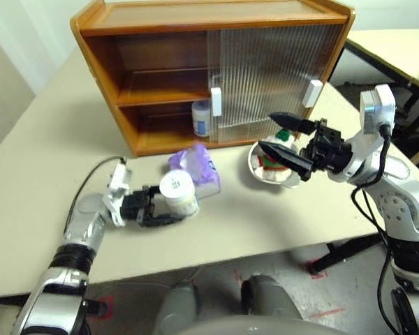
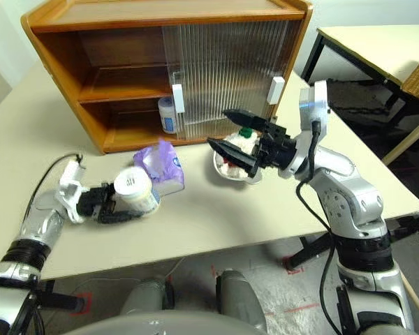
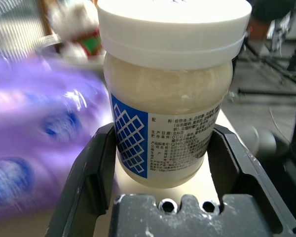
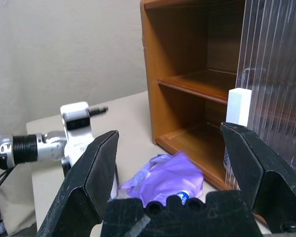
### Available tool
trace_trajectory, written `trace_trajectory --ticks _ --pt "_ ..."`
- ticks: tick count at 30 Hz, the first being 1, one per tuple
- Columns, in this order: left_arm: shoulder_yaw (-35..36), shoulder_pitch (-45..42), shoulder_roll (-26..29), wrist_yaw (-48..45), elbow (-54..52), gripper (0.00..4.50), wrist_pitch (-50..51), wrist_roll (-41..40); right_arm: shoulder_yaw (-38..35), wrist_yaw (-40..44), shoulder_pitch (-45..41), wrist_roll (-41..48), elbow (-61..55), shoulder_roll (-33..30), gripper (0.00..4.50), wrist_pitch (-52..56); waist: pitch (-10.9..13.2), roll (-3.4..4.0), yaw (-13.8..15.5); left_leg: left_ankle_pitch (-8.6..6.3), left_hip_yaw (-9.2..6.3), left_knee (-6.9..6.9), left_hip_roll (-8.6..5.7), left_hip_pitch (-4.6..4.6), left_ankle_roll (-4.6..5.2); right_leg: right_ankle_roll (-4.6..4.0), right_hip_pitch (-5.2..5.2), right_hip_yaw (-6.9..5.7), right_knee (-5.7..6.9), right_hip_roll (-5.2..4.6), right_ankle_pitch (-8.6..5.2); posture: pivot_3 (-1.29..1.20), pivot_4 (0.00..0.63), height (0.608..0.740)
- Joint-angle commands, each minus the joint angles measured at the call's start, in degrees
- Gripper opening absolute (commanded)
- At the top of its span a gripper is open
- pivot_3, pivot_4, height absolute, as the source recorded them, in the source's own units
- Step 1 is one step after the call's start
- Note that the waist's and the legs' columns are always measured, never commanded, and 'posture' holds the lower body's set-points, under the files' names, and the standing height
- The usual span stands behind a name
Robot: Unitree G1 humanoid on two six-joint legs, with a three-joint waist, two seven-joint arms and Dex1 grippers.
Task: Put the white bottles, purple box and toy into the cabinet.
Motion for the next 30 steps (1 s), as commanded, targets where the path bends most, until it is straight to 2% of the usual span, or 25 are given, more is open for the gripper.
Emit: trace_trajectory --ticks 1,6,10,16,30 --pt "2.75 0.63 0.67 1.85 -6.60 3.03 5.96 -2.61 0.88 0.79 -0.32 -0.76 0.57 0.25 4.50 -0.90 0.00 0.00 0.02 0.00 0.00 -0.01 -0.01 -0.01 0.01 0.02 0.00 0.02 -0.02 0.00 -0.01 -0.01 0.000 0.740" --pt "7.41 -0.78 0.85 7.53 -10.55 3.03 13.57 -4.52 1.61 1.22 -0.88 -1.36 1.09 1.34 4.50 -1.28 0.01 -0.01 0.10 -0.02 -0.04 -0.03 0.00 0.00 0.03 0.06 0.00 0.03 0.00 0.02 -0.05 0.01 0.000 0.740" --pt "10.37 -3.92 -0.06 17.57 -7.46 3.03 16.59 -1.76 2.14 1.01 -1.50 -1.54 1.35 2.14 4.50 -1.48 0.02 -0.03 0.20 -0.02 -0.07 -0.01 -0.01 0.03 0.03 0.07 0.01 0.01 0.04 0.02 -0.03 0.01 0.000 0.740" --pt "11.74 -7.51 -3.39 29.49 -4.29 3.03 15.24 3.13 2.27 0.25 -1.81 -1.36 0.38 2.60 4.50 -0.74 0.01 -0.04 0.36 -0.01 -0.08 -0.01 -0.07 0.01 0.03 0.12 0.04 0.03 -0.01 0.00 0.01 0.00 0.000 0.740" --pt "12.19 -8.93 -8.79 46.50 0.22 3.03 12.00 12.68 1.45 -1.92 -0.21 -0.55 -2.26 2.17 4.50 0.40 -0.01 -0.09 0.14 -0.03 -0.07 -0.05 -0.07 -0.01 0.01 0.11 0.02 0.04 -0.05 0.00 0.03 -0.03 0.000 0.740"
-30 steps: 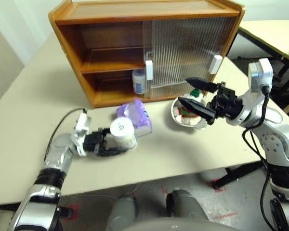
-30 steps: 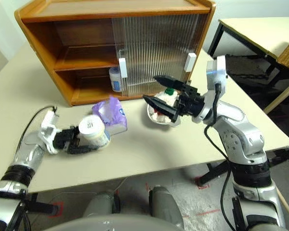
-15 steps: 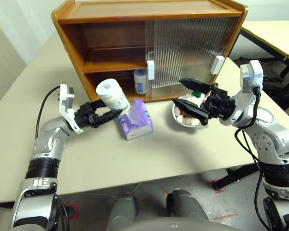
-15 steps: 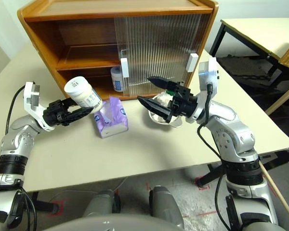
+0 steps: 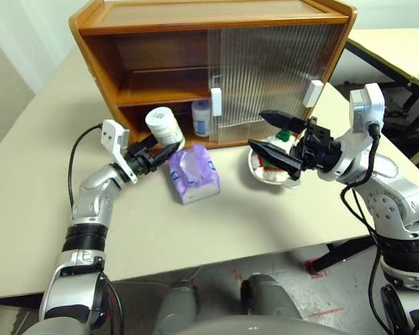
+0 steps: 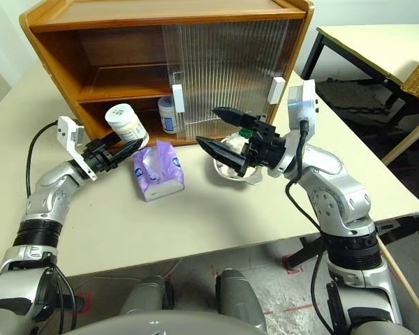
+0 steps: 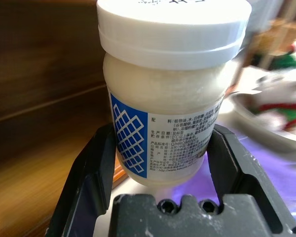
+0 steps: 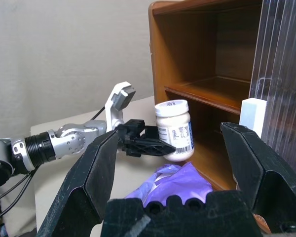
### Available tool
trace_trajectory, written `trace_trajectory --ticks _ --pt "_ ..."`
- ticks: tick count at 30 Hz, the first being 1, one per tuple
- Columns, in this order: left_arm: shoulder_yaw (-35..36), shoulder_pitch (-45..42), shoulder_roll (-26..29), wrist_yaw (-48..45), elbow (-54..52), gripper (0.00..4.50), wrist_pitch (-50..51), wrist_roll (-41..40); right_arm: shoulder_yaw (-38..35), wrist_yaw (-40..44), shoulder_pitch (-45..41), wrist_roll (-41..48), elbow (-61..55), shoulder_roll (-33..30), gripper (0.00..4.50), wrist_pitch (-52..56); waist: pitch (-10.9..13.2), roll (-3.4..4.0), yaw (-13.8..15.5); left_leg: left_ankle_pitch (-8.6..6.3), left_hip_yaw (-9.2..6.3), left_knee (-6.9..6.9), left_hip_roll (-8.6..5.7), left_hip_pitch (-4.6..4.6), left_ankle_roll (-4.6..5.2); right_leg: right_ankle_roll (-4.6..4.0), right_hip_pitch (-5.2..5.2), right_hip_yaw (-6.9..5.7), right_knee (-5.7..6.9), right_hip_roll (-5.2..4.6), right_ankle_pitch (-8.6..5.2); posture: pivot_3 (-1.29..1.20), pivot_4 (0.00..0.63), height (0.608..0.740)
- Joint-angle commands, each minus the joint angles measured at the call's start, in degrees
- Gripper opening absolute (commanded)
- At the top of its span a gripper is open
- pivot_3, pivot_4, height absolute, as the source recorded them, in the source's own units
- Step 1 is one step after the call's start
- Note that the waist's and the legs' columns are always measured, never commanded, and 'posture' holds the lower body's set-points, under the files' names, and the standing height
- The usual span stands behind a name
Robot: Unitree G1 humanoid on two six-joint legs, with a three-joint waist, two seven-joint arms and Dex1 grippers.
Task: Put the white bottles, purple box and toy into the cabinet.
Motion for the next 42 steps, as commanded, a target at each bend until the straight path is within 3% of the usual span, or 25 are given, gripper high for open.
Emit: trace_trajectory --ticks 1,20,42 --pt "0.78 -1.70 -0.65 3.95 1.83 3.03 -2.50 2.27 -0.45 -0.16 0.87 0.39 -1.01 -0.40 4.50 0.22 0.00 -0.01 0.01 0.00 0.00 0.00 0.00 -0.01 0.00 0.01 0.00 0.00 -0.01 0.00 0.00 -0.04 0.000 0.740" --pt "1.92 -8.65 -5.58 20.04 14.09 3.03 -9.88 8.38 -1.15 0.71 2.59 -0.08 -0.07 -0.44 4.50 -1.66 -0.01 -0.10 -0.12 -0.01 0.01 0.00 -0.05 -0.04 -0.01 0.03 0.00 -0.02 -0.05 0.04 0.02 -0.05 0.000 0.740" --pt "1.21 -21.84 -10.26 34.13 38.16 3.03 -20.85 15.45 -2.24 -0.56 4.53 0.27 -2.14 -1.14 4.50 -1.47 -0.03 -0.26 -0.38 -0.13 0.15 -0.01 -0.13 -0.13 -0.23 0.06 0.00 -0.09 -0.27 0.08 0.07 -0.10 0.000 0.740"
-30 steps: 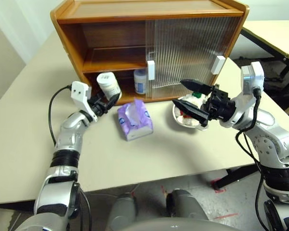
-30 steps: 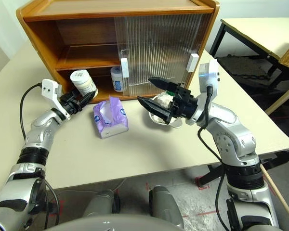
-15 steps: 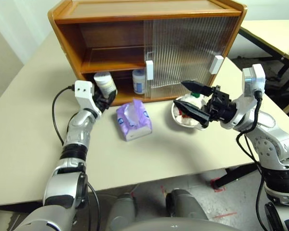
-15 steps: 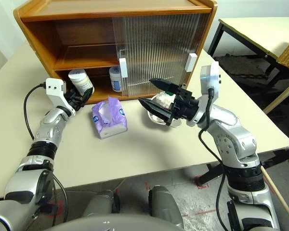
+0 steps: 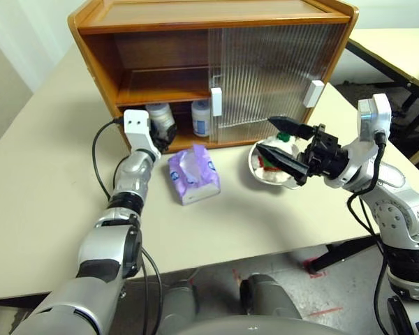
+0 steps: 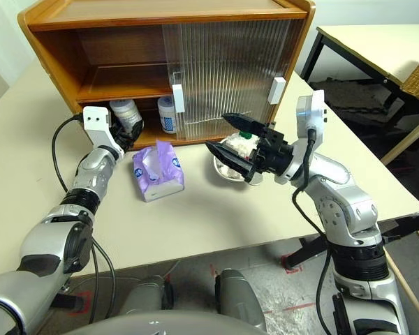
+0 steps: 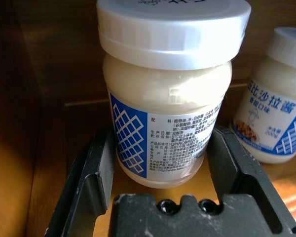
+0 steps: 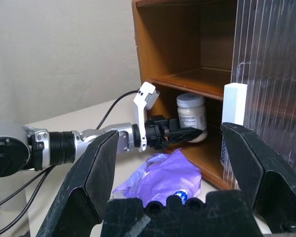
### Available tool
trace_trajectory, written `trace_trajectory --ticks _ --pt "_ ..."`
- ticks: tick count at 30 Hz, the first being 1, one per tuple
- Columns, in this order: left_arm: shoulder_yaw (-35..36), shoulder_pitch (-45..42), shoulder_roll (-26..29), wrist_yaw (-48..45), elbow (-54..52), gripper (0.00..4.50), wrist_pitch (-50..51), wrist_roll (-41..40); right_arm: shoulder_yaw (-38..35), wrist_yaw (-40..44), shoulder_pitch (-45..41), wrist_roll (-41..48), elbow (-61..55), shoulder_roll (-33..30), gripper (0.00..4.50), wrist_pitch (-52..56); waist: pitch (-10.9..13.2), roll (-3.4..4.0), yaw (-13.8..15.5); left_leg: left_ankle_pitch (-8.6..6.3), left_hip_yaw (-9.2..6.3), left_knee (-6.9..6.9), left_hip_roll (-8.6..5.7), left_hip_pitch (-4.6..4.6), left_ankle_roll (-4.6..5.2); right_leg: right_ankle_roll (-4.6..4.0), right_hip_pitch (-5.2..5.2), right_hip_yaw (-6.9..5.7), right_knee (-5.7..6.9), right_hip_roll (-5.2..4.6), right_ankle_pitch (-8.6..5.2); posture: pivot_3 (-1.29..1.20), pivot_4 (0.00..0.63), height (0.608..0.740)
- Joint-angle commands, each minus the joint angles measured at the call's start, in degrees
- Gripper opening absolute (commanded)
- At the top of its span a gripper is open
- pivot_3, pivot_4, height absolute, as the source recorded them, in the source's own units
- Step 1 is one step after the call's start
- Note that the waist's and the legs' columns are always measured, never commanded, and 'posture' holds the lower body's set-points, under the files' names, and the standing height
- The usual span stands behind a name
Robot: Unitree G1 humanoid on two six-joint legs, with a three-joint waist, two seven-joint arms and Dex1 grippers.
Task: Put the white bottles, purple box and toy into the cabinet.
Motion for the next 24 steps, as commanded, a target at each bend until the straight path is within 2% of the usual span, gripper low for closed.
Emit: trace_trajectory --ticks 1,9,13,24 --pt "-0.47 -1.80 -0.37 2.41 2.16 3.03 -2.27 1.88 -0.53 -0.51 0.74 0.31 -1.33 -0.34 4.50 0.00 0.00 0.00 -0.09 -0.02 0.00 0.00 0.00 0.00 -0.04 0.00 0.00 0.00 0.00 0.00 0.00 -0.10 0.000 0.740" --pt "-0.08 -3.34 -1.52 5.07 5.28 3.03 -1.45 2.44 -0.77 -1.18 1.20 0.47 -2.08 -0.45 4.50 0.31 -0.01 -0.02 -0.38 -0.04 0.08 0.01 -0.02 -0.01 -0.08 0.03 0.00 -0.01 0.00 0.00 0.03 -0.11 0.000 0.740" --pt "-0.23 -3.70 -1.48 5.42 5.66 4.42 -1.29 2.91 -0.68 -1.50 1.22 0.59 -2.38 -0.45 4.50 0.49 -0.02 -0.03 -1.11 -0.05 0.08 0.01 -0.02 -0.01 -0.08 0.03 0.01 -0.01 0.00 0.00 0.04 -0.11 0.000 0.740" --pt "-0.91 -2.40 -1.65 2.99 3.83 4.47 -2.93 3.38 -0.04 -1.69 0.06 0.78 -2.18 -0.36 4.50 0.91 -0.03 -0.04 -1.37 -0.05 0.07 0.02 -0.02 0.04 -0.09 0.03 0.05 -0.01 0.00 0.00 0.05 -0.09 0.000 0.740"
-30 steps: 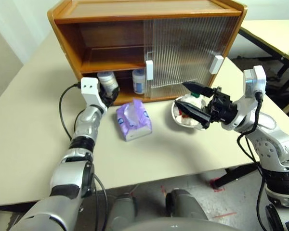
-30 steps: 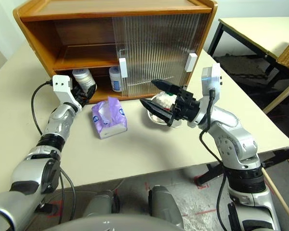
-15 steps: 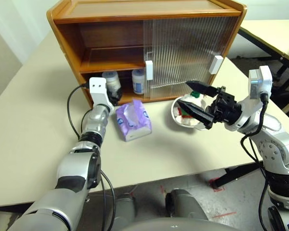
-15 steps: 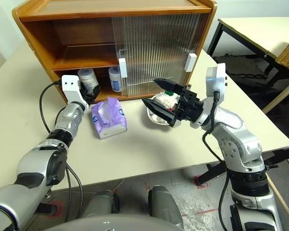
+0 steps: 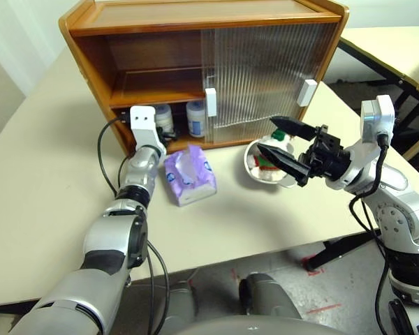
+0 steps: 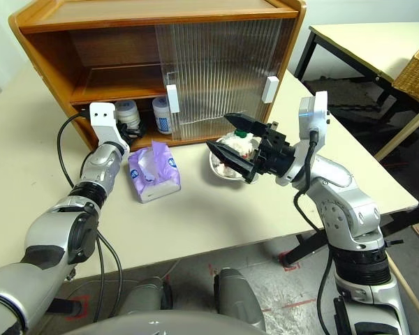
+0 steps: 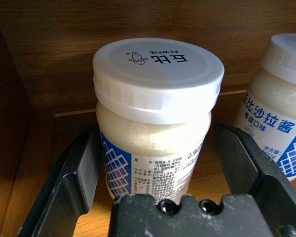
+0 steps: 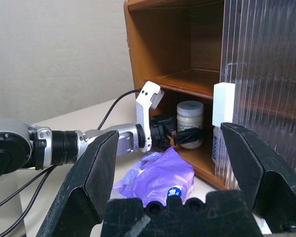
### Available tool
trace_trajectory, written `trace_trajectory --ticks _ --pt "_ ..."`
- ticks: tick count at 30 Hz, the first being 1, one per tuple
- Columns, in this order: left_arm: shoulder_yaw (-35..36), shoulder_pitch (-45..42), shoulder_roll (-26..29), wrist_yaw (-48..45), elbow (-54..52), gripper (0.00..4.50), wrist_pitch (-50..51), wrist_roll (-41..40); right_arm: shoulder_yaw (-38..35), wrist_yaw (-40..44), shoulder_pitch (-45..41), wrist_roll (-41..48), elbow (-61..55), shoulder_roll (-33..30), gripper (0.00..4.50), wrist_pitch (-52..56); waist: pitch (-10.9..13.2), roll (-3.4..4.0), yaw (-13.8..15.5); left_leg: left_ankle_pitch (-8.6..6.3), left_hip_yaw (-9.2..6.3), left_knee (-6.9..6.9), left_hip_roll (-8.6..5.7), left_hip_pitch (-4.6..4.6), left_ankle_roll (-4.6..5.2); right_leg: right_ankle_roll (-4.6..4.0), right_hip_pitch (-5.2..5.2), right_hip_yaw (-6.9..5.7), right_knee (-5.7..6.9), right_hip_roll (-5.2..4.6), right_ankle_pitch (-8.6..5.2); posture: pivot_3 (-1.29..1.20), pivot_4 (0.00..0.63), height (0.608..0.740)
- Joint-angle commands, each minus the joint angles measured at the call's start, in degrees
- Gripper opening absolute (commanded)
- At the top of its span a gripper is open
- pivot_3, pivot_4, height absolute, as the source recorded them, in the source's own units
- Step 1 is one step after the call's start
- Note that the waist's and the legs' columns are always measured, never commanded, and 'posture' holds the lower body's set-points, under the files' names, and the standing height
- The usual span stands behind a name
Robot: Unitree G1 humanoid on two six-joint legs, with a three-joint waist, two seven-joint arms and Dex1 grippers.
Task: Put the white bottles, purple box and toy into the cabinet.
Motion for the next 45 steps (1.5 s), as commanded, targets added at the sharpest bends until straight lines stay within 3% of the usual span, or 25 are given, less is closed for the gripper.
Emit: trace_trajectory --ticks 1,17,24,29,36,40,45 --pt "-1.23 1.61 -0.37 -1.35 -1.41 4.47 -1.73 1.32 0.41 0.12 -0.90 0.45 -0.88 -0.34 4.50 0.55 0.00 0.00 0.01 0.00 0.00 0.00 0.00 0.00 0.00 0.00 0.00 0.00 0.00 0.00 0.00 -0.09 0.000 0.740" --pt "-0.54 13.28 1.06 -2.27 -18.60 4.47 2.31 -0.17 1.00 2.04 -1.64 0.00 0.99 0.05 4.50 -0.04 -0.01 -0.01 0.29 0.00 -0.10 0.03 0.07 0.04 0.00 -0.04 0.02 0.05 0.02 -0.02 0.09 -0.05 0.000 0.740" --pt "-2.75 20.65 1.30 -10.26 -34.60 4.47 9.90 -2.60 1.14 2.71 -2.05 -0.20 1.67 0.17 4.50 -0.24 -0.03 0.01 0.30 0.01 -0.09 0.04 0.09 0.04 0.01 -0.08 0.03 0.08 0.01 -0.03 0.12 -0.04 0.000 0.740" --pt "-4.50 25.12 4.62 -18.81 -42.97 4.47 13.42 -4.34 1.27 2.90 -2.43 -0.22 2.05 0.29 4.50 -0.35 -0.03 0.01 0.21 0.01 -0.09 0.04 0.09 0.08 0.02 -0.10 0.02 0.12 0.04 0.00 0.13 -0.04 0.000 0.740" --pt "-2.71 24.12 8.57 -26.71 -42.24 4.47 16.07 -8.82 1.51 2.89 -2.98 -0.43 2.49 0.69 4.50 -0.48 -0.05 0.04 0.29 0.03 -0.07 0.06 0.09 0.14 0.04 -0.12 0.05 0.12 0.11 0.00 0.14 -0.04 0.000 0.740" --pt "-2.90 23.31 10.96 -39.70 -42.26 4.47 22.25 -15.41 1.27 2.81 -3.07 -0.43 2.50 0.57 4.50 -0.47 -0.05 0.05 0.18 0.09 -0.04 0.06 0.08 0.13 0.15 -0.13 0.04 0.12 0.10 0.01 0.13 -0.05 0.000 0.740" --pt "-3.90 22.14 13.33 -49.37 -39.15 4.47 23.65 -16.46 1.37 2.34 -3.20 -0.46 2.07 0.71 4.50 -0.30 -0.05 0.05 0.16 0.17 0.00 0.05 0.09 0.13 0.28 -0.18 0.03 0.11 0.09 0.02 0.09 -0.06 0.000 0.740"
